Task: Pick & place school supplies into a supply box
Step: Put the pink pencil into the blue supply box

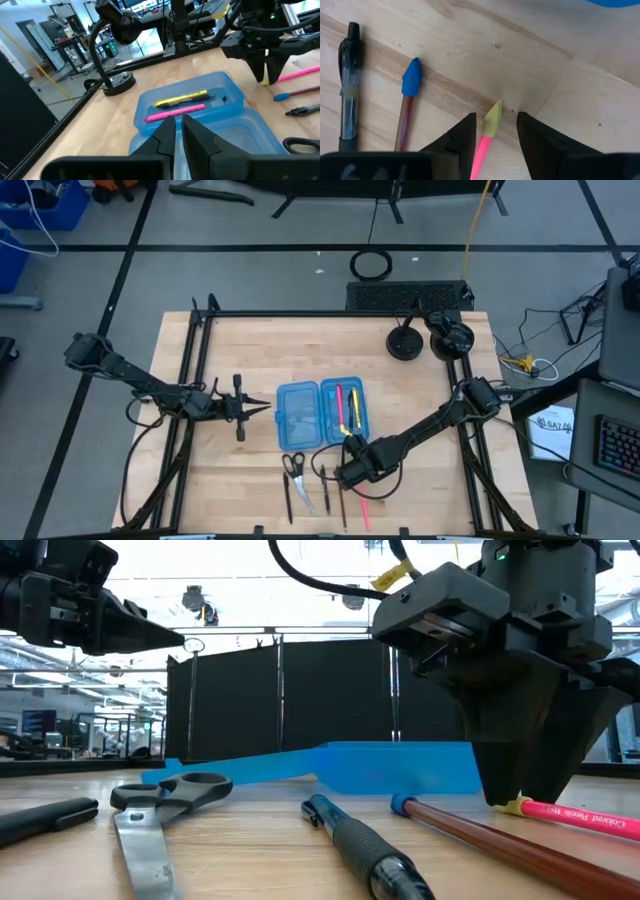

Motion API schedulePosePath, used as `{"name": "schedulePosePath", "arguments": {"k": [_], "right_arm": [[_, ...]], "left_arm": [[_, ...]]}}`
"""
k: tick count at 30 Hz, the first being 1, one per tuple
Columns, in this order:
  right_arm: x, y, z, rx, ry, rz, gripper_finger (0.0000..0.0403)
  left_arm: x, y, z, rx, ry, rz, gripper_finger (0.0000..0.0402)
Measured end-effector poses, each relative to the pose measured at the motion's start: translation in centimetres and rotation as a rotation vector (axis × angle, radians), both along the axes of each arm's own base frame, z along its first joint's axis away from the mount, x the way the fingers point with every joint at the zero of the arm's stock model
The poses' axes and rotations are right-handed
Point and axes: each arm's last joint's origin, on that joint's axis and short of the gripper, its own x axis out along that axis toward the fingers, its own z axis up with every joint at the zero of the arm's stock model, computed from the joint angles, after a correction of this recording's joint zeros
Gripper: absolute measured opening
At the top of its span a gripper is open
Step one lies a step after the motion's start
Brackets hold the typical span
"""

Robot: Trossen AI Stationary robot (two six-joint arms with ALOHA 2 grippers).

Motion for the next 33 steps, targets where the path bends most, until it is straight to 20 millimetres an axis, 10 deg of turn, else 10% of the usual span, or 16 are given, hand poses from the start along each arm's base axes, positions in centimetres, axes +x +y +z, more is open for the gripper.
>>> {"name": "schedulePosePath", "arguments": {"k": [22, 33], "right_arm": [[-0.1, 0.6, 0.3, -0.013, -0.043, 0.128, 0.0015], [0.1, 0.4, 5.5, 0.004, -0.273, 0.117, 0.0013]], "left_arm": [[0.0, 0.0, 0.0, 0.016, 0.000, -0.002, 0.0037], [0.0, 0.0, -0.2, -0.018, 0.020, 0.003, 0.0037]]}}
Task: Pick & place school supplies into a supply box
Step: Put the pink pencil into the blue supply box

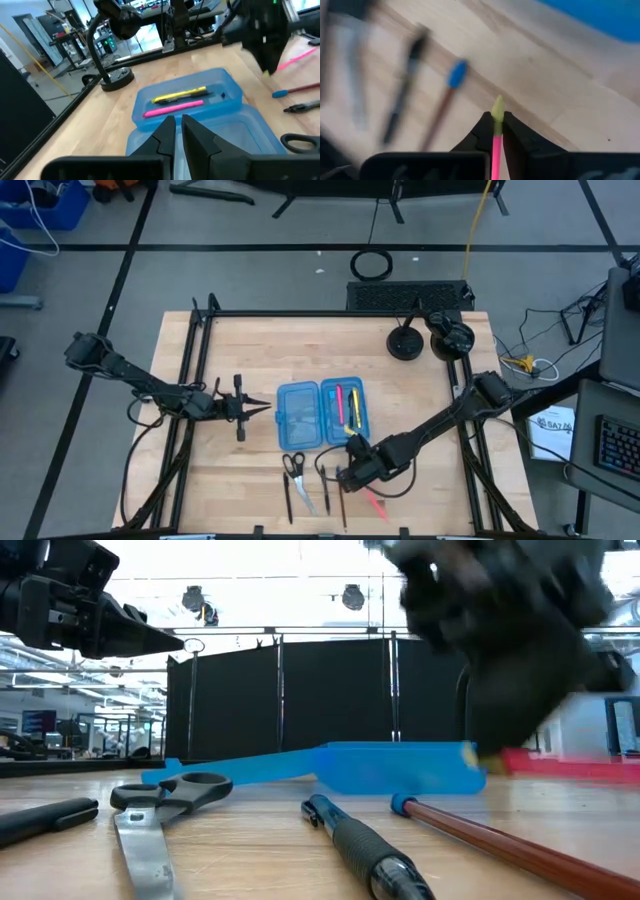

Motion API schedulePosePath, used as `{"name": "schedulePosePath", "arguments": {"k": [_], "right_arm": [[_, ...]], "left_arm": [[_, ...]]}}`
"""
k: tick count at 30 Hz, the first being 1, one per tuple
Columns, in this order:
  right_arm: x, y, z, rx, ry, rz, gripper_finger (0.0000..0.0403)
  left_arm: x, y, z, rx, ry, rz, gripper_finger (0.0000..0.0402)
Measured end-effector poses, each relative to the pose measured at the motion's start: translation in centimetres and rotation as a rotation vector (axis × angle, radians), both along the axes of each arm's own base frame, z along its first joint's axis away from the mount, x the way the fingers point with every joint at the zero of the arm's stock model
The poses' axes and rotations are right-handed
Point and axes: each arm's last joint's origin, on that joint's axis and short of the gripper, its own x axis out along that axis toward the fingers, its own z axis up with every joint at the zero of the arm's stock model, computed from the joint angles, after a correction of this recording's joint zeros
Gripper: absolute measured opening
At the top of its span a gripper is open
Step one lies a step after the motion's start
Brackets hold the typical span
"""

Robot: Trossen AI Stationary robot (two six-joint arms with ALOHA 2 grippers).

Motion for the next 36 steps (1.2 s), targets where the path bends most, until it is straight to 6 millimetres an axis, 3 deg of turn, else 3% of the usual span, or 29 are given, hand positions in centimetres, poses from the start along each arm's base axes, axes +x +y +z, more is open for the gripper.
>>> {"name": "schedulePosePath", "arguments": {"k": [9, 14, 18, 22, 26, 36], "right_arm": [[0.1, -1.0, 4.7, 0.065, -0.180, -0.017, 0.0013], [0.9, -4.4, 7.6, 0.004, -0.320, -0.079, 0.0013], [1.2, -8.8, 9.8, -0.127, -0.379, -0.135, 0.0012], [1.3, -13.5, 9.3, -0.223, -0.274, -0.213, 0.0012], [2.0, -16.8, 8.2, -0.229, -0.219, -0.237, 0.0012], [3.1, -21.7, 5.6, -0.163, -0.131, -0.230, 0.0012]], "left_arm": [[0.0, 0.0, 0.0, -0.003, 0.003, 0.000, 0.0037], [0.0, 0.0, 0.0, -0.005, 0.001, 0.000, 0.0037], [0.0, 0.0, 0.0, -0.006, 0.002, 0.001, 0.0037], [0.0, 0.0, -0.1, -0.004, 0.011, 0.001, 0.0037], [0.0, 0.0, -0.3, -0.002, 0.025, 0.001, 0.0037], [-0.1, 0.0, -0.5, 0.002, 0.050, 0.002, 0.0037]]}}
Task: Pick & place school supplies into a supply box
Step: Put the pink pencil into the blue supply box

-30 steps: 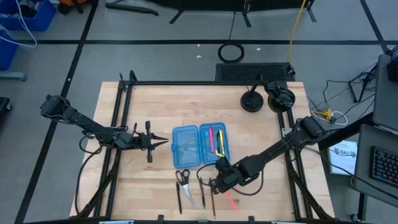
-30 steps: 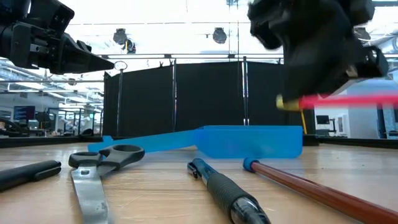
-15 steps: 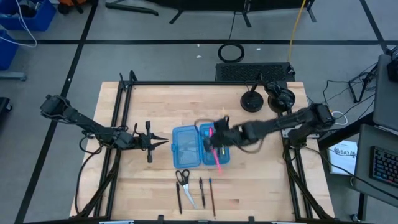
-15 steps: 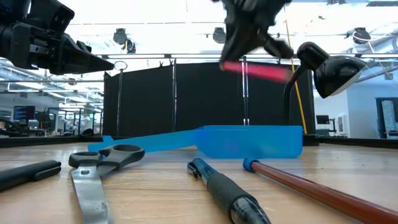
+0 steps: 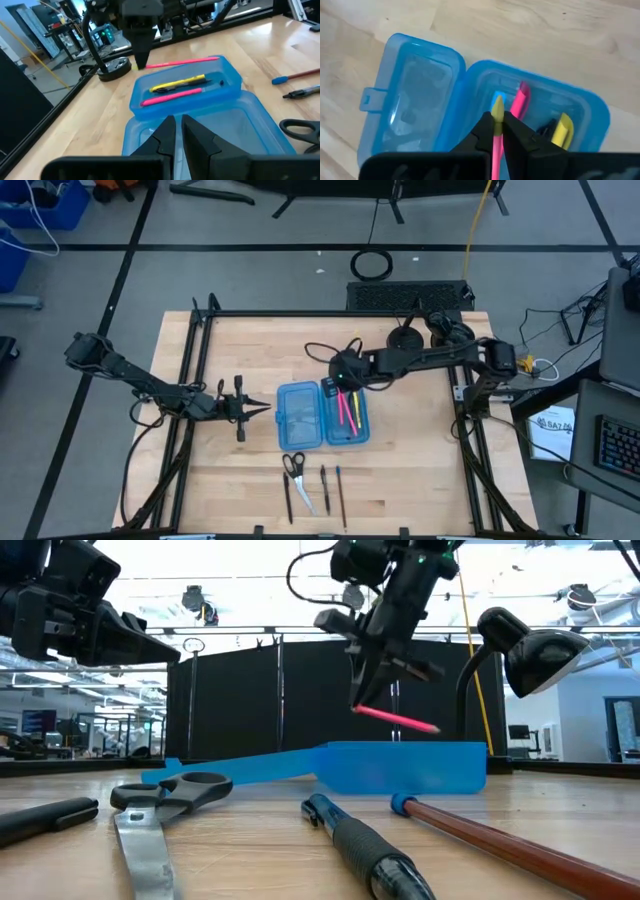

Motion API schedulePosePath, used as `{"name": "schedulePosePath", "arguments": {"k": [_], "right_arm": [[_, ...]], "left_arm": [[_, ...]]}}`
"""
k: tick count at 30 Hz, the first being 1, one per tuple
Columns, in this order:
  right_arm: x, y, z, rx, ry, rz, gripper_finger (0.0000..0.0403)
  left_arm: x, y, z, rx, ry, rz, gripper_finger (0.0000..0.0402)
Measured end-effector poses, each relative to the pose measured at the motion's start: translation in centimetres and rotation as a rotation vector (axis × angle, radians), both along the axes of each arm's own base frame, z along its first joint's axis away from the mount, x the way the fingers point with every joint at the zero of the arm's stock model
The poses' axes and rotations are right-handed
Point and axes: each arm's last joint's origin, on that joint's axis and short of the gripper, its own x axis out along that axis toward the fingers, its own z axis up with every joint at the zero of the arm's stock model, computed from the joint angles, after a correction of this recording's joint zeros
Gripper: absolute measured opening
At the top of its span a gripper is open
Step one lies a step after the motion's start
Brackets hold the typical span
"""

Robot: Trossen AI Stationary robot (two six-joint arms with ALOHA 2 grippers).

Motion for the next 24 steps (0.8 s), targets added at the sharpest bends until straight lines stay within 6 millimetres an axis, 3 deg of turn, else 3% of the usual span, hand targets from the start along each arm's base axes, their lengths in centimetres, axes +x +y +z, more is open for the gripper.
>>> {"name": "schedulePosePath", "arguments": {"k": [5, 17, 24], "right_arm": [[0.1, -1.1, -0.7, 0.016, 0.025, 0.005, 0.0012], [0.4, -1.0, -2.0, 0.024, 0.071, 0.009, 0.0012], [1.1, -1.1, -4.2, 0.026, 0.114, 0.012, 0.0013]], "left_arm": [[0.0, 0.0, 0.0, 0.005, 0.005, -0.001, 0.0037], [0.0, 0.0, -0.1, 0.006, 0.006, 0.000, 0.0037], [0.0, 0.0, 0.0, 0.004, 0.004, 0.000, 0.0037]]}}
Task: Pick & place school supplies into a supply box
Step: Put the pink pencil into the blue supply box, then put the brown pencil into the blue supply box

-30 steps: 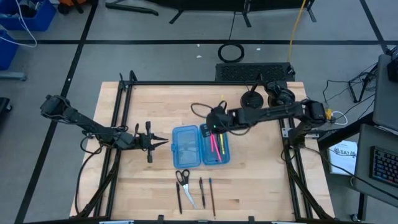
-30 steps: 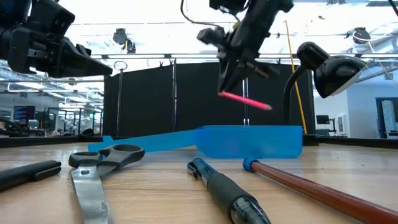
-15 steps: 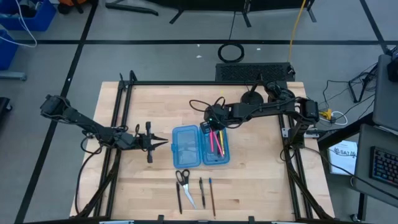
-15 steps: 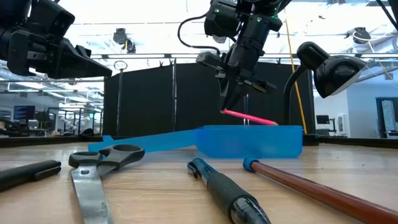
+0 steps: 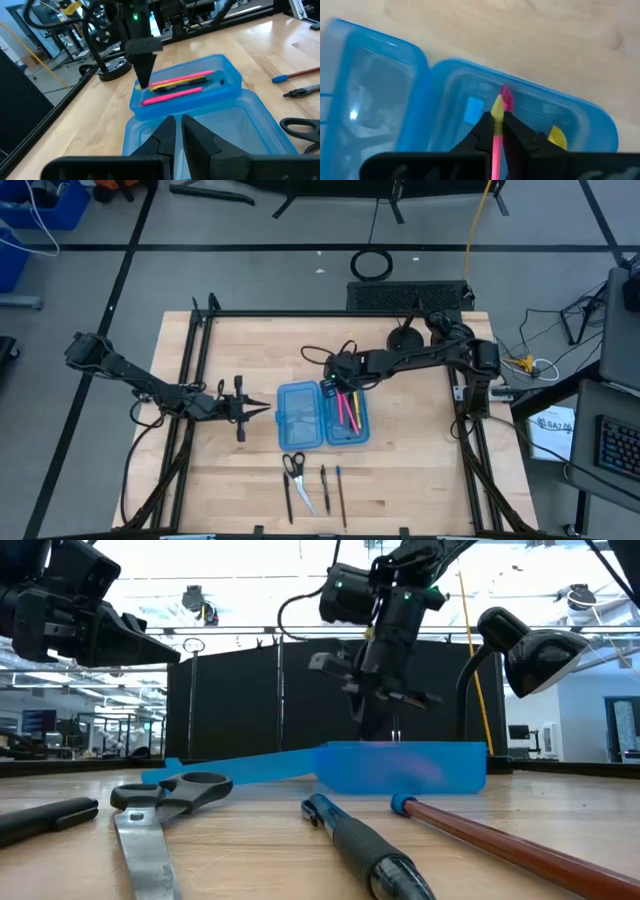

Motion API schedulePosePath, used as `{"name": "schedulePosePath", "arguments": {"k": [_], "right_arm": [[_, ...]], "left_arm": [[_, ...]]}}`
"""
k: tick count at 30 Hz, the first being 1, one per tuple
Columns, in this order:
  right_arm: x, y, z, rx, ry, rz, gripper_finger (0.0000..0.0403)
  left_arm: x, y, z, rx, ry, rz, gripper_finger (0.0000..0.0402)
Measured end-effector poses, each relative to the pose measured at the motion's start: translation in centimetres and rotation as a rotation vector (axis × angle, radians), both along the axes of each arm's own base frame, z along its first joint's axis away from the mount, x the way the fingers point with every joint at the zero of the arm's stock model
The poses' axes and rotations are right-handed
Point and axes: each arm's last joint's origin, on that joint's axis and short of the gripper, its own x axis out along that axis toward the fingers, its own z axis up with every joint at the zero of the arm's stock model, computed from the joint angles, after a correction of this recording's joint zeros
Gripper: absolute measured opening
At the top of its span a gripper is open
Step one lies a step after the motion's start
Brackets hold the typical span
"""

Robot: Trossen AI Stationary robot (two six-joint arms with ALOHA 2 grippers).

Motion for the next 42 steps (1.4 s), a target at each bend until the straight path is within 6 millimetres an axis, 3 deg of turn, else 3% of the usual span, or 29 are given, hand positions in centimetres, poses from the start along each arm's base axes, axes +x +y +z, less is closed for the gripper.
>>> {"name": "schedulePosePath", "arguments": {"k": [7, 15, 29, 38, 42], "right_arm": [[0.6, -0.1, -2.4, 0.031, 0.049, 0.014, 0.0013], [0.8, -0.3, -2.8, 0.006, 0.061, 0.039, 0.0017], [0.3, -0.5, -0.7, -0.056, 0.016, 0.048, 0.0113], [-0.9, -0.1, 3.3, -0.084, -0.072, 0.034, 0.0115], [-1.4, 0.1, 3.2, -0.099, -0.019, 0.031, 0.0103]], "left_arm": [[0.0, 0.0, 0.0, -0.005, -0.001, -0.002, 0.0037], [0.0, 0.0, 0.0, -0.005, 0.000, 0.000, 0.0037], [-0.1, 0.0, -0.2, -0.038, 0.019, 0.005, 0.0037], [-0.1, 0.0, -0.3, -0.037, 0.025, -0.001, 0.0037], [-0.1, 0.0, -0.3, -0.037, 0.025, -0.001, 0.0037]]}}
